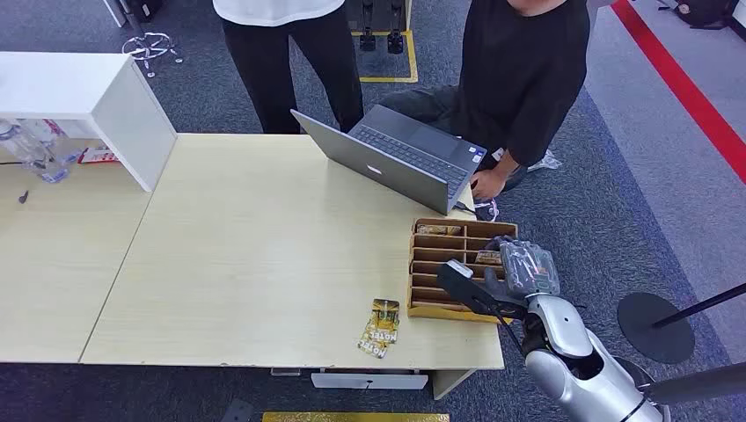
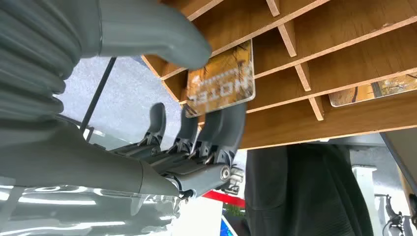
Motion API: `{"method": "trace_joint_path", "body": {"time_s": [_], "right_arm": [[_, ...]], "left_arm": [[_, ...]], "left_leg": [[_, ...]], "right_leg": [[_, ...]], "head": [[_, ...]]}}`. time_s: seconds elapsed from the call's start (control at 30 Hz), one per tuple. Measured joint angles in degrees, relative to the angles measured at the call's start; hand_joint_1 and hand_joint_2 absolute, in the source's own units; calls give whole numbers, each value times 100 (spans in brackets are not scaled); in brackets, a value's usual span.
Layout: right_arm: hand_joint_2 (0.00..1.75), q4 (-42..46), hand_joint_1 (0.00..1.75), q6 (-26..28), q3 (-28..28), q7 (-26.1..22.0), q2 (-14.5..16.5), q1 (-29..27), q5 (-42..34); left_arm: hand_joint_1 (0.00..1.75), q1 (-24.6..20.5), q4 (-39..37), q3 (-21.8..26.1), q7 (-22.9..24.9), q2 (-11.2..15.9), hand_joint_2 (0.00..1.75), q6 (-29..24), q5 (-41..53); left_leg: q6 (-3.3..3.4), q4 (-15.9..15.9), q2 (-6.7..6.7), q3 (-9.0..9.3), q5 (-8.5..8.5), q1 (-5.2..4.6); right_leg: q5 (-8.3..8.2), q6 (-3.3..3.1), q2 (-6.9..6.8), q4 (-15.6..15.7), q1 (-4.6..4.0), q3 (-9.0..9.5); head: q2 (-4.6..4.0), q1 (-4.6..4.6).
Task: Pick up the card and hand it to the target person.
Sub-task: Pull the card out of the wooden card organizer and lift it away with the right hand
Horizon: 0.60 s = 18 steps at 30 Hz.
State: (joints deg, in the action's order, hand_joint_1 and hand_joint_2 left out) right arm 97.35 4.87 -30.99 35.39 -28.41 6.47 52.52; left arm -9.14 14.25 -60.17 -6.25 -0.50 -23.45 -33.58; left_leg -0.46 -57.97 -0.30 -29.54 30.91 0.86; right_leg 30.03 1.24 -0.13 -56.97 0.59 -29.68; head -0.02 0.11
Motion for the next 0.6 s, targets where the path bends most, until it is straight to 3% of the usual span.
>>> {"method": "trace_joint_path", "body": {"time_s": [0.6], "right_arm": [[175,-50,120,44,0,-20,0,25,19]], "left_arm": [[0,-22,0,0,39,-2,0,0,5]], "left_leg": [[0,0,0,1,0,0]], "right_leg": [[0,0,0,0,0,1]], "head": [[0,0]]}}
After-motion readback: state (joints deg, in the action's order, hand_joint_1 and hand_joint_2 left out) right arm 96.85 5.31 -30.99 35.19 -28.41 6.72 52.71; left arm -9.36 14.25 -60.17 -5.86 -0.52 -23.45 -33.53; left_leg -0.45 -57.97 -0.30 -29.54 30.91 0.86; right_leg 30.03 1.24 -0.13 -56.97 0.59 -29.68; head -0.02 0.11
